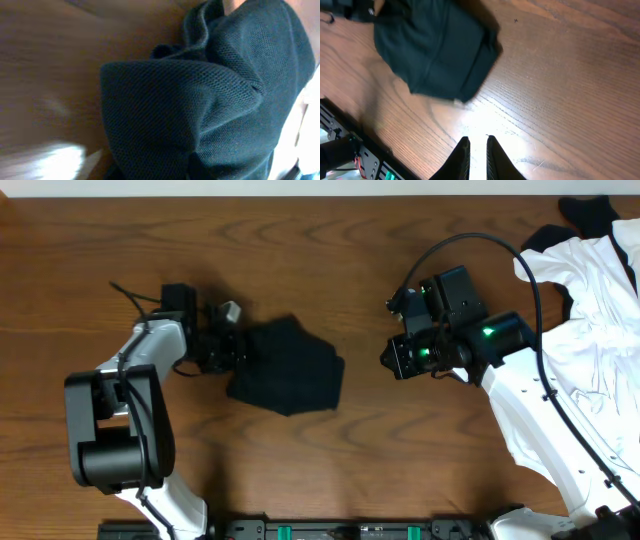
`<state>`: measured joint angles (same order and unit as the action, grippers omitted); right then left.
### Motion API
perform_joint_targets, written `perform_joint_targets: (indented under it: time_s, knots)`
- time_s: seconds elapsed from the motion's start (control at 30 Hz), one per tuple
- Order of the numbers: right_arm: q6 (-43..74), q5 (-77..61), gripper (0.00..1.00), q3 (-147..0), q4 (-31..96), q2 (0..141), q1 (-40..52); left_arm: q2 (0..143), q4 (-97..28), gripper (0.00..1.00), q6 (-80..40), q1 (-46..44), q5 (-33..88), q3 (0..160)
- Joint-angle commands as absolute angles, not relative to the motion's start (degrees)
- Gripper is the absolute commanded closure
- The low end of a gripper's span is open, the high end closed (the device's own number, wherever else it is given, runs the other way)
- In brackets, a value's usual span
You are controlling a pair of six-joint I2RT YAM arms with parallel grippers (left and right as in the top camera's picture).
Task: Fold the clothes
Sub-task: 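Drag the black bundle leftward with the left gripper to the table's left edge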
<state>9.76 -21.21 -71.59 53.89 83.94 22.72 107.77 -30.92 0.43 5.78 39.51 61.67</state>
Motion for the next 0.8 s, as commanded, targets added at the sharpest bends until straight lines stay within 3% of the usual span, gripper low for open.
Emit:
perform_joint_targets:
  time_s: [0.0, 0.13, 0.5, 0.77]
  knots:
    - [9.15, -21.17, 0.89, -71.46, 54.28, 83.68, 22.57, 109.06, -27.31, 0.94, -12.99, 11.97, 36.88, 64.07]
    - [9.15, -21.17, 0.89, -71.46, 54.92, 83.68, 22.57, 108.99, -22.68, 0.94, -23.35, 19.53, 36.84, 64.05]
    - [9.13, -20.97, 0.90, -71.46, 57.04, 83.68, 22.57, 108.99, -19.16, 0.94, -29.61, 43.46, 32.32, 64.05]
    - [9.15, -20.97, 0.90, -71.46, 57.08, 83.68, 22.57, 108.99, -19.35, 0.94, -34.50, 55.05, 32.29, 63.99]
